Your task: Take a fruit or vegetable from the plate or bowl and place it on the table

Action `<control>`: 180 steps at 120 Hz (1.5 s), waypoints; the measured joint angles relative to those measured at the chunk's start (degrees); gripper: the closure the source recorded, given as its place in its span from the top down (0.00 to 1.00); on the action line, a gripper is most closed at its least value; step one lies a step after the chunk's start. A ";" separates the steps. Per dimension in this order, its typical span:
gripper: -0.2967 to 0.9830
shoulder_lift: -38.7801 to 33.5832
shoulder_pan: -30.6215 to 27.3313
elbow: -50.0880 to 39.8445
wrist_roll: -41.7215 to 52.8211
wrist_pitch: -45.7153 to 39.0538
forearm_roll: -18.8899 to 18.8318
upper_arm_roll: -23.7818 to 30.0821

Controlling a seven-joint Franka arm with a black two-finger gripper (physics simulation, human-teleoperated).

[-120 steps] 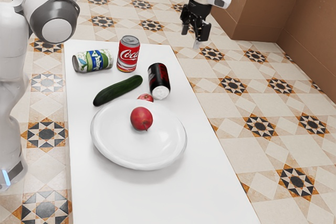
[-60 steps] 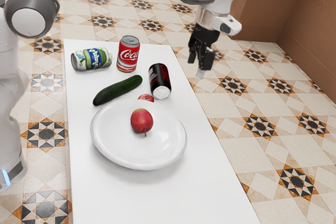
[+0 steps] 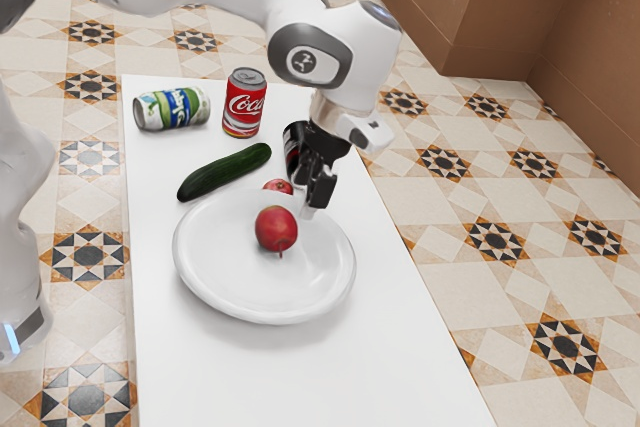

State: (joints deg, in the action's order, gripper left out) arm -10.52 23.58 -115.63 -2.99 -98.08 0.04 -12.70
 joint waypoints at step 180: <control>0.77 -4.51 -0.12 -10.03 -15.35 0.33 3.16 1.46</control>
State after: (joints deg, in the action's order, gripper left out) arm -15.03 23.46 -125.66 -18.33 -97.75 3.20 -11.24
